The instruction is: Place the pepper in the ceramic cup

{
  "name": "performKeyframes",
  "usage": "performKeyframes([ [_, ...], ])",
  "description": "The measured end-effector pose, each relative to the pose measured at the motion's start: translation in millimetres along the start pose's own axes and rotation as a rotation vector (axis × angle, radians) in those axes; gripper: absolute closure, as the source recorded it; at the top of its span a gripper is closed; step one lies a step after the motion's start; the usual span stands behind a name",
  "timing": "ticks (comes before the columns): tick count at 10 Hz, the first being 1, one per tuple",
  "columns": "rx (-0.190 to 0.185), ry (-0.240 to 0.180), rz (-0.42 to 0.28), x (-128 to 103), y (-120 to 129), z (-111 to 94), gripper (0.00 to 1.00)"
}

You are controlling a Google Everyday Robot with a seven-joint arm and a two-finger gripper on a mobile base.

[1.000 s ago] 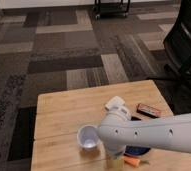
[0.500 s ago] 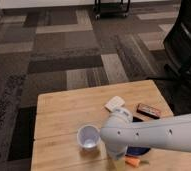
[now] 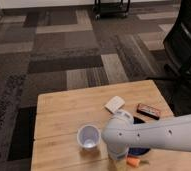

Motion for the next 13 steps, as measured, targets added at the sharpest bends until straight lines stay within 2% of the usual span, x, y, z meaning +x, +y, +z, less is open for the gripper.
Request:
performKeyframes([
  [2, -0.001, 0.001, 0.007, 1, -1, 0, 0.7],
  [4, 0.004, 0.01, 0.009, 2, -2, -4, 0.92],
  [5, 0.01, 0.017, 0.011, 2, -4, -9, 1.0],
  [9, 0.027, 0.03, -0.012, -8, -9, -30, 1.0],
  [13, 0.056, 0.014, -0.066, -34, -16, -69, 1.0],
])
